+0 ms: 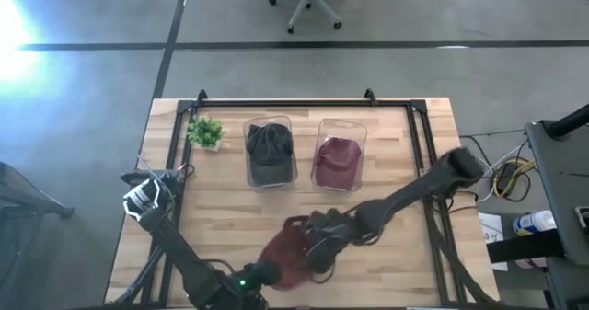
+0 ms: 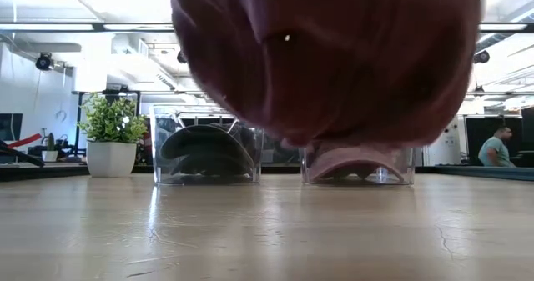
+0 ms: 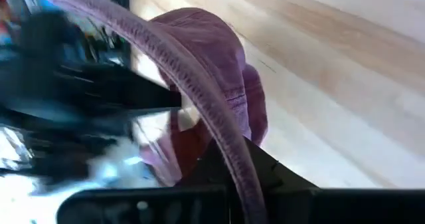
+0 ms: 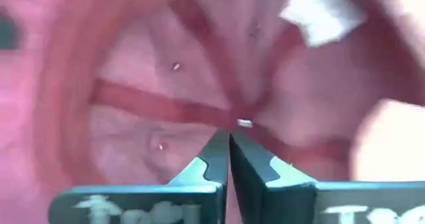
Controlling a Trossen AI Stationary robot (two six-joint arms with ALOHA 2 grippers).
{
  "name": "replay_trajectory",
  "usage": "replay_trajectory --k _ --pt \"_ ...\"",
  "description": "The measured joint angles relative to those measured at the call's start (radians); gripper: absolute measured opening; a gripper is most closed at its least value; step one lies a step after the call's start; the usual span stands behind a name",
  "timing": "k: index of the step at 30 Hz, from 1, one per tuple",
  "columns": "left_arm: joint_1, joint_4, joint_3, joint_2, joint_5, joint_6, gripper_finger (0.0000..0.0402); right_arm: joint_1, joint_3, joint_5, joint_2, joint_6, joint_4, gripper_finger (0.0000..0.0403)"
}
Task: Pick & Place hat
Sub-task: Put the red cap into the right transparent bin
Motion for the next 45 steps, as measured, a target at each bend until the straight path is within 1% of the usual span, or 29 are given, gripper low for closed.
replay_trajectory --k 2,4,6,8,10,12,15,17,19,21,24,26,28,30,32,35,39,45 --pt "0.006 -0.017 0.002 0.0 0.02 -0.117 0.0007 0.006 0.0 0.063 -0.071 -0.014 -0.086 0.0013" --pt "0.008 -0.023 0.005 -0.002 0.056 -0.253 0.0007 0.008 0.0 0.112 -0.142 -0.02 -0.139 0.0013" --pt "0.009 -0.023 0.008 -0.002 0.069 -0.401 0.0007 0.016 0.0 0.147 -0.208 -0.017 -0.185 0.0013" --pt "0.008 -0.024 0.015 -0.002 0.073 -0.552 0.0007 0.038 -0.004 0.203 -0.271 0.026 -0.241 0.0013" --pt "0.003 -0.024 0.024 -0.004 0.074 -0.642 0.0007 0.065 -0.016 0.25 -0.318 0.096 -0.318 0.0013" --pt "-0.01 -0.025 0.026 -0.004 0.097 -0.61 0.0007 0.089 -0.047 0.257 -0.339 0.187 -0.38 0.0013" --pt "-0.034 -0.03 -0.013 0.005 0.196 -0.421 0.0007 0.102 -0.12 0.209 -0.347 0.297 -0.371 0.0013" --pt "-0.051 -0.033 -0.054 0.026 0.196 -0.258 0.0007 0.1 -0.179 0.179 -0.339 0.341 -0.293 0.0013" --pt "-0.059 -0.035 -0.097 0.042 0.146 -0.105 0.0007 0.094 -0.238 0.174 -0.319 0.377 -0.186 0.0013" --pt "-0.058 -0.036 -0.135 0.047 0.137 -0.018 0.0007 0.085 -0.301 0.168 -0.288 0.412 -0.052 0.0013" --pt "-0.057 -0.036 -0.166 0.05 0.187 -0.011 0.0007 0.072 -0.375 0.169 -0.234 0.438 0.179 0.0013" --pt "-0.058 -0.034 -0.167 0.05 0.228 -0.022 0.0007 0.067 -0.398 0.177 -0.187 0.448 0.286 0.0013" --pt "-0.06 -0.033 -0.165 0.05 0.237 -0.025 0.0007 0.064 -0.401 0.194 -0.144 0.466 0.283 0.0013" --pt "-0.06 -0.035 -0.165 0.05 0.241 -0.026 0.0007 0.062 -0.394 0.203 -0.106 0.511 0.237 0.0013" --pt "-0.06 -0.043 -0.164 0.05 0.243 -0.026 0.0007 0.056 -0.393 0.2 -0.07 0.558 0.2 0.0013" --pt "-0.06 -0.056 -0.163 0.05 0.236 -0.023 0.0007 0.052 -0.382 0.176 -0.024 0.566 0.221 0.0013" --pt "-0.058 -0.057 -0.155 0.05 0.213 -0.016 0.0007 0.038 -0.328 0.13 0.027 0.51 0.264 0.0013" --pt "-0.038 -0.036 -0.153 0.05 0.205 -0.011 0.0007 -0.012 -0.185 0.086 0.1 0.346 0.273 0.0013"
